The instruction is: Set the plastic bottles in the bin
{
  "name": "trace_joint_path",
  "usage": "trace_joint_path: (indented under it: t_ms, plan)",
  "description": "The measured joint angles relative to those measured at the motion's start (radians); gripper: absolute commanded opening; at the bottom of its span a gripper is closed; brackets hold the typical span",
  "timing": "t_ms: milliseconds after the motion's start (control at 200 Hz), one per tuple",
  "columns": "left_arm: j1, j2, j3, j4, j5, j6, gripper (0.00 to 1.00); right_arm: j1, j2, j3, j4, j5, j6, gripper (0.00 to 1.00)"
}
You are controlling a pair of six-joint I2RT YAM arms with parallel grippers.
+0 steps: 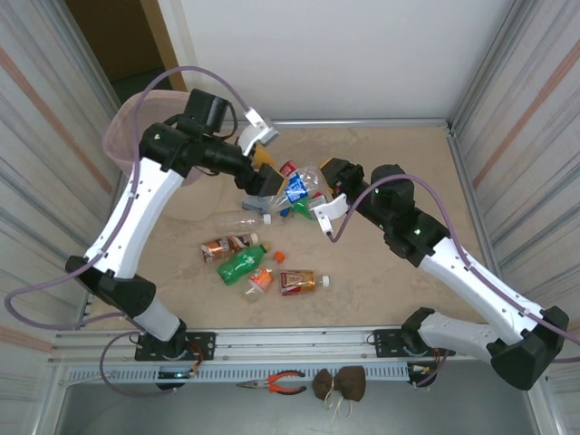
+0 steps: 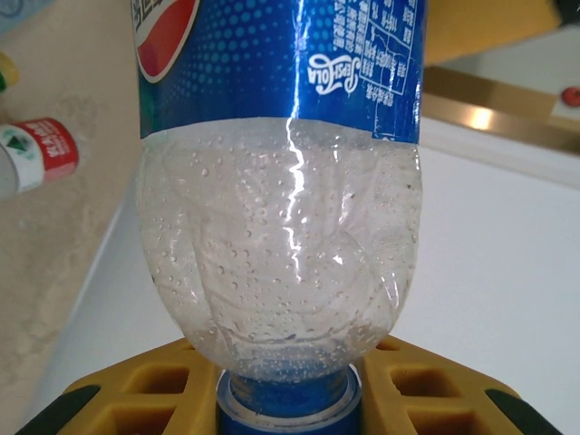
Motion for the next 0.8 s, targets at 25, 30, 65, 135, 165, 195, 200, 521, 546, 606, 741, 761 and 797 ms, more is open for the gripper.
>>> trace_joint_path:
  t_ms: [25, 30, 65, 135, 165, 195, 200, 521, 546, 606, 741, 761, 797]
  plan:
    - [-0.014, 0.009, 0.009, -0.01, 0.0, 0.005, 0.86, 0.007, -0.004, -0.001, 0.004, 0.005, -0.013, 0.12]
    - [-0.017, 0.011, 0.011, -0.013, 0.0, 0.007, 0.86, 0.008, -0.005, -0.001, 0.005, 0.005, -0.015, 0.12]
    - [-0.034, 0.024, 0.024, -0.03, -0.001, 0.016, 0.86, 0.019, -0.011, -0.002, 0.014, 0.012, -0.038, 0.12]
    - [-0.068, 0.053, 0.055, -0.066, -0.006, 0.033, 0.86, 0.039, -0.021, -0.003, 0.027, 0.016, -0.081, 0.12]
    - [-0.085, 0.066, 0.071, -0.083, -0.012, 0.043, 0.86, 0.048, -0.026, -0.003, 0.032, 0.019, -0.098, 0.12]
    - [-0.101, 0.077, 0.084, -0.098, -0.019, 0.051, 0.86, 0.058, -0.03, -0.003, 0.036, 0.02, -0.115, 0.12]
    - [-0.105, 0.08, 0.087, -0.101, -0.021, 0.054, 0.86, 0.058, -0.03, -0.003, 0.037, 0.02, -0.116, 0.12]
    - [-0.168, 0.153, 0.168, -0.243, -0.048, 0.127, 0.77, 0.123, -0.068, -0.004, 0.067, 0.042, -0.216, 0.12]
    - [-0.168, 0.153, 0.169, -0.248, -0.046, 0.13, 0.77, 0.124, -0.069, -0.004, 0.07, 0.042, -0.218, 0.12]
    - [-0.168, 0.153, 0.171, -0.259, -0.042, 0.142, 0.77, 0.126, -0.072, -0.006, 0.075, 0.043, -0.222, 0.12]
    - [-0.168, 0.152, 0.172, -0.274, -0.025, 0.159, 0.77, 0.129, -0.08, -0.021, 0.084, 0.047, -0.234, 0.12]
    - [-0.167, 0.152, 0.172, -0.274, -0.022, 0.16, 0.78, 0.13, -0.081, -0.024, 0.088, 0.048, -0.237, 0.12]
    - [-0.165, 0.151, 0.172, -0.274, -0.016, 0.162, 0.79, 0.131, -0.081, -0.029, 0.092, 0.049, -0.24, 0.12]
